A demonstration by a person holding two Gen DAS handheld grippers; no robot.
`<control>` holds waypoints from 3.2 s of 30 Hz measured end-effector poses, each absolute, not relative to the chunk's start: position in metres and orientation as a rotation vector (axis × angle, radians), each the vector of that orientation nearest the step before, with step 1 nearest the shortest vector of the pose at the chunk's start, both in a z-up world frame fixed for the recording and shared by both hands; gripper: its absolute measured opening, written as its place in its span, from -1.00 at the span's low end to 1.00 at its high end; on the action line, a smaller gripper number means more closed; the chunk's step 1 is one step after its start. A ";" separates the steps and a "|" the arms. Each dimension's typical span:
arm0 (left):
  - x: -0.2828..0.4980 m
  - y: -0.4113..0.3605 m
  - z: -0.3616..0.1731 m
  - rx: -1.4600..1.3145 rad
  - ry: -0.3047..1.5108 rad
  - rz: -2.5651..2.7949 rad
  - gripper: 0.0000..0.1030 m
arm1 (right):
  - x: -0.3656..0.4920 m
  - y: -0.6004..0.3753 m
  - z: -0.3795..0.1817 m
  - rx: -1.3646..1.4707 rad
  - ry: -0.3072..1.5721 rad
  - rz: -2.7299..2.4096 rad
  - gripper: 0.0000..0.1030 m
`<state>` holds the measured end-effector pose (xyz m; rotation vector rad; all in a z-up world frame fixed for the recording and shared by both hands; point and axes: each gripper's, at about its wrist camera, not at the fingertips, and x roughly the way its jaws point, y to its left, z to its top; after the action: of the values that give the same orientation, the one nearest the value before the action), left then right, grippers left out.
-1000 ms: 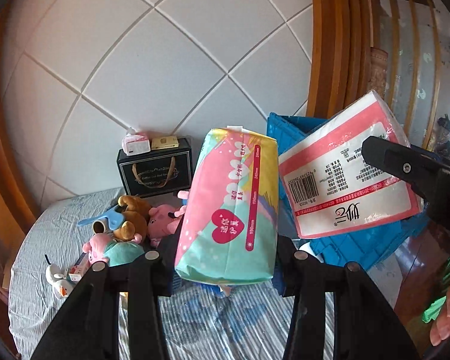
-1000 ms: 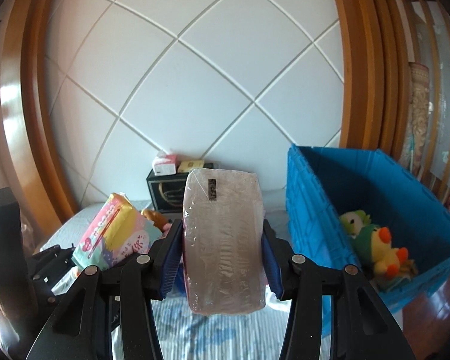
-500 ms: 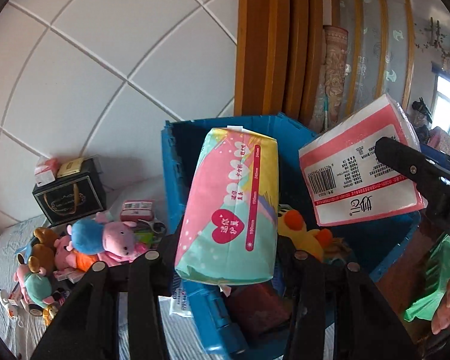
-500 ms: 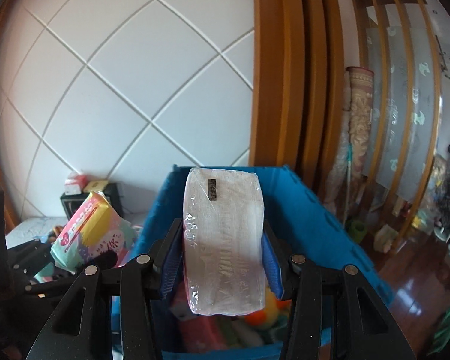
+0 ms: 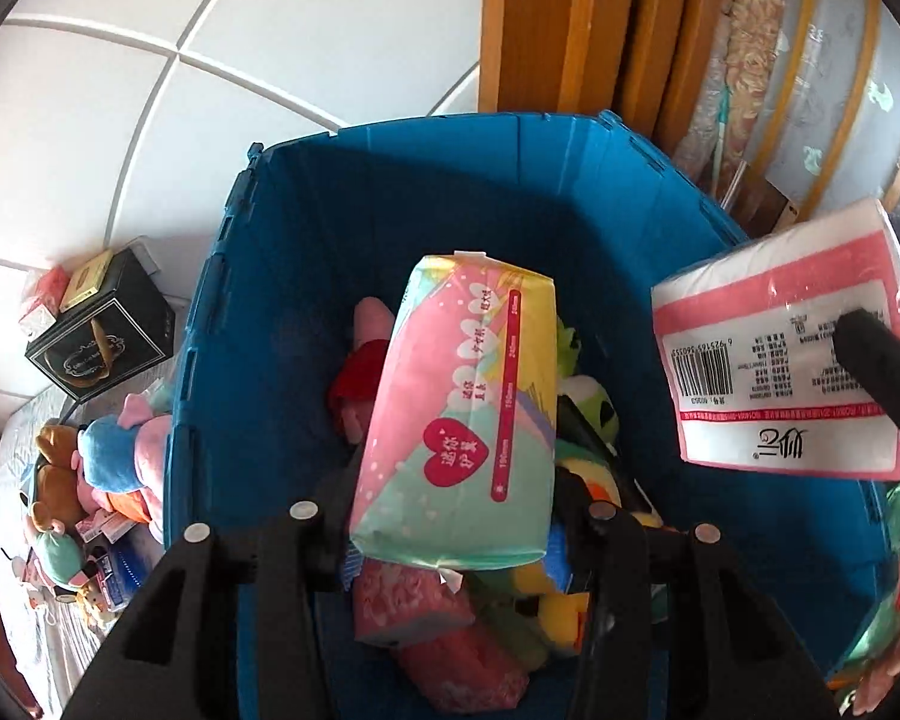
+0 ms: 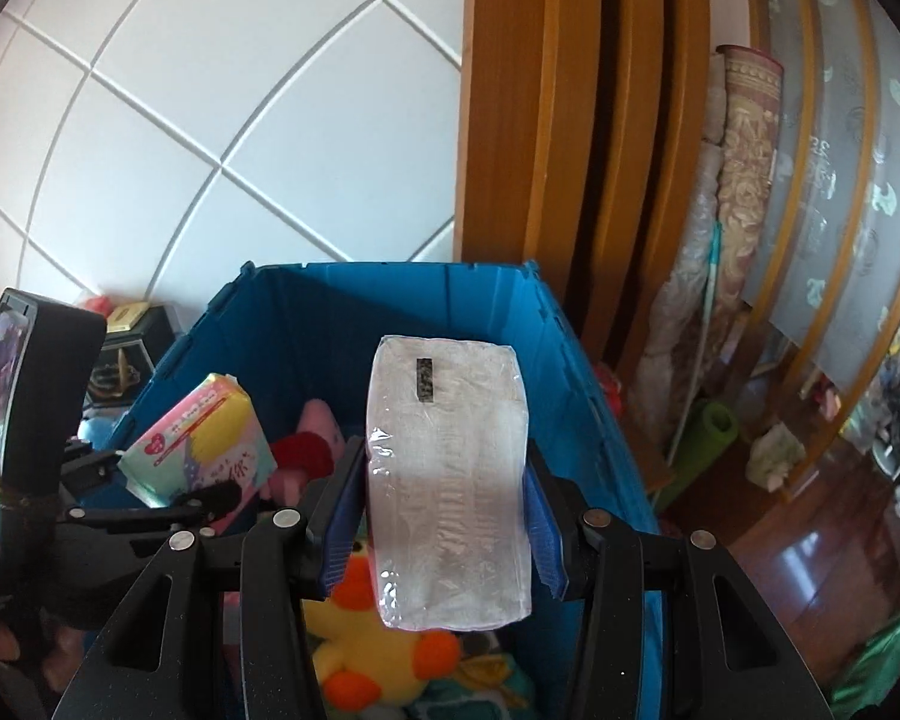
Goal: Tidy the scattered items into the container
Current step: 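Carry the clear tissue pack in the right tool while the left carries the pastel pack to the crate, then open both tools to drop the tissue packs into the blue crate, then withdraw both tools from the crate back toward the pile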
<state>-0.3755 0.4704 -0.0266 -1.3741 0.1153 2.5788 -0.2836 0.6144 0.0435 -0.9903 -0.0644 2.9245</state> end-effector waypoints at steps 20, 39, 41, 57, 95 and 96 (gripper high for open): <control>-0.510 0.486 -0.137 -1.807 0.048 2.458 -0.12 | -0.474 0.652 -0.092 -1.469 0.158 2.677 -0.07; -0.514 0.500 -0.153 -1.805 0.289 2.435 -0.12 | -0.478 0.637 -0.115 -1.537 0.056 2.639 0.60; -0.512 0.499 -0.153 -1.807 0.290 2.431 -0.12 | -0.479 0.638 -0.115 -1.548 0.064 2.630 0.62; -0.422 0.467 -0.050 -1.695 0.280 2.463 -0.12 | -0.426 0.638 -0.024 -1.423 -0.001 2.696 1.00; -0.142 0.190 -0.007 -1.271 0.217 2.557 -0.12 | -0.136 0.400 0.030 -1.183 0.100 2.908 1.00; -0.144 0.181 -0.009 -1.287 0.203 2.579 -0.12 | -0.140 0.389 0.028 -1.198 0.087 2.936 1.00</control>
<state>-0.1441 0.1814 -0.0087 -1.2868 0.2033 2.5792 -0.1400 0.3891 0.0281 -1.1976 0.0867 2.9358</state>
